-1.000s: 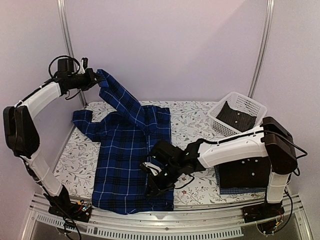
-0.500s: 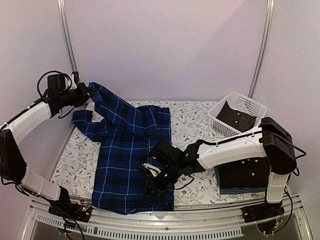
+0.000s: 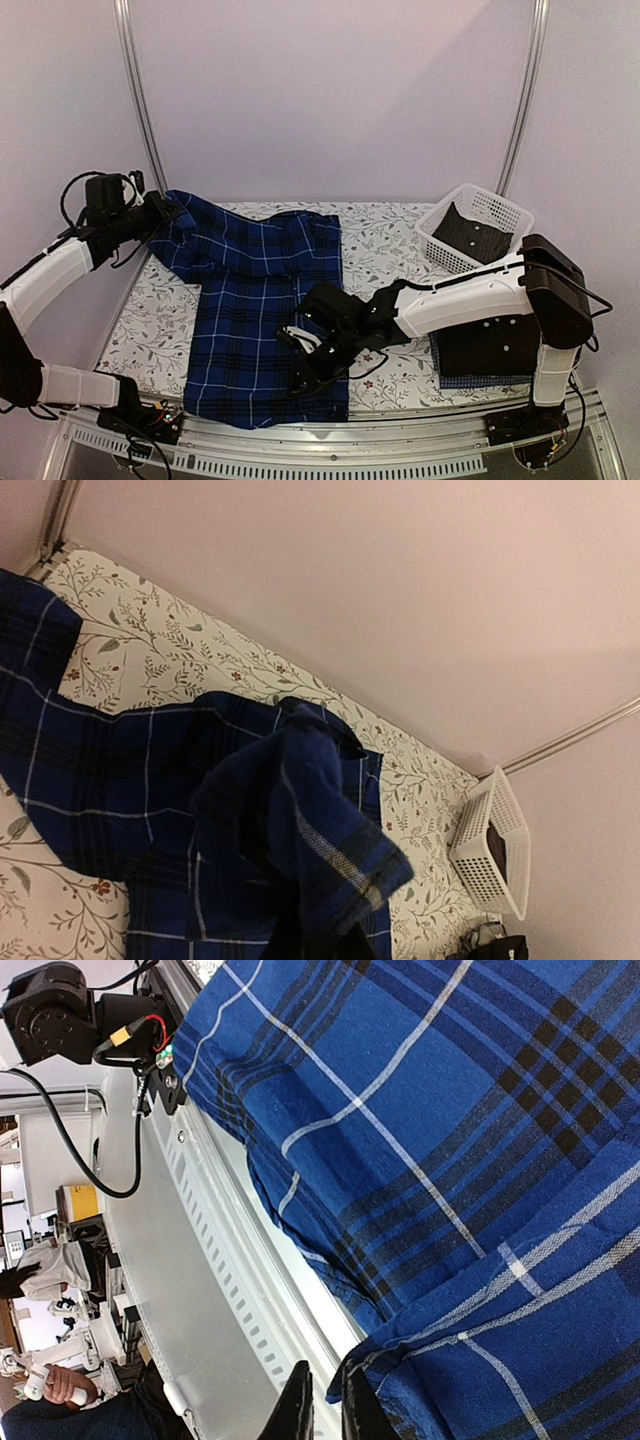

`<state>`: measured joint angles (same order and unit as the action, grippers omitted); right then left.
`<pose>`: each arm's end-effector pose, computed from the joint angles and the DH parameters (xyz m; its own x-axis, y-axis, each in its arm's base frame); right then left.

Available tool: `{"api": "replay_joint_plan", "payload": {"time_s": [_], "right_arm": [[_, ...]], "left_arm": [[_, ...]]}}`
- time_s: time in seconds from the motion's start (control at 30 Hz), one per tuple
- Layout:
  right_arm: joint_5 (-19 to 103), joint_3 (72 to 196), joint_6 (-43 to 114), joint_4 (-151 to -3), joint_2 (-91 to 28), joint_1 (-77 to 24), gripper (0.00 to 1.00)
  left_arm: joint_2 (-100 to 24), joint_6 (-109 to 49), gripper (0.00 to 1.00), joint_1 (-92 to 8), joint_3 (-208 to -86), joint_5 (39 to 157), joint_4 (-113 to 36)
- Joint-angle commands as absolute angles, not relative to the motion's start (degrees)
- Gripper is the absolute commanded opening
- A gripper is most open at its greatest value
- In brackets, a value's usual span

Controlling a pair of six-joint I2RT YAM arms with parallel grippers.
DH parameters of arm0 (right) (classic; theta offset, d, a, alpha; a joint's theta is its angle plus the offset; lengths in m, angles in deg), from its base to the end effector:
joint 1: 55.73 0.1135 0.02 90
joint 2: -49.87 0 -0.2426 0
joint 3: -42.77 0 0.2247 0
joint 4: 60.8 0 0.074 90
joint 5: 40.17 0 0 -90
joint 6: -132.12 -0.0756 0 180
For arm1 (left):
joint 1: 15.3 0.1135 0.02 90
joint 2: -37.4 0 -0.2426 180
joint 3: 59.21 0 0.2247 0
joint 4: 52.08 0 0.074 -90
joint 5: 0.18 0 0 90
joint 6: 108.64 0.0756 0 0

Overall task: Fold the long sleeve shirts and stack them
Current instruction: Fold the flattened shirt at the center of the board, then smooth out the 1/3-folded shirt at the center of the board.

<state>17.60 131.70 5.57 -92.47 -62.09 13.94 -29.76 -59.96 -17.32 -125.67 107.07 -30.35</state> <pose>0.1002 0.3865 0.1380 -0.7639 -0.6119 -0.2050 -0.5544 0.4597 0.6938 0.2847 -0.0325 0.2786 -0.4895 -0.6137 -0.6195 -0.0208 0.7184 -0.6953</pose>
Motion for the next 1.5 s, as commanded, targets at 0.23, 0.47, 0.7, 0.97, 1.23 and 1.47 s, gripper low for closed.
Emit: {"api": "replay_joint_plan", "payload": {"time_s": [0.23, 0.47, 0.7, 0.97, 1.23, 1.47], "right_arm": [[21.5, 130.0, 8.0, -91.8, -55.1, 7.5, 0.38], [24.4, 130.0, 10.3, -98.3, -53.5, 9.2, 0.38], [31.9, 134.4, 10.0, -105.1, -56.9, 15.6, 0.4], [39.2, 140.8, 8.9, -109.4, -62.3, 19.3, 0.48], [44.4, 147.8, 9.3, -114.5, -68.3, 21.9, 0.43], [46.4, 149.5, 9.3, -117.2, -69.4, 23.3, 0.25]], "left_arm": [[-27.2, -58.7, 0.0, -19.4, -125.9, 100.8, -28.5], [-30.7, -57.6, 0.0, -19.3, -127.9, 101.3, -28.3], [-31.0, -57.3, 0.0, -19.3, -128.2, 101.5, -28.3], [-31.3, -56.9, 0.0, -19.3, -128.4, 102.0, -28.2], [-31.4, -56.4, 0.0, -19.3, -128.5, 101.9, -28.7], [-32.1, -55.9, 0.0, -19.3, -128.7, 101.8, -28.7]]}}
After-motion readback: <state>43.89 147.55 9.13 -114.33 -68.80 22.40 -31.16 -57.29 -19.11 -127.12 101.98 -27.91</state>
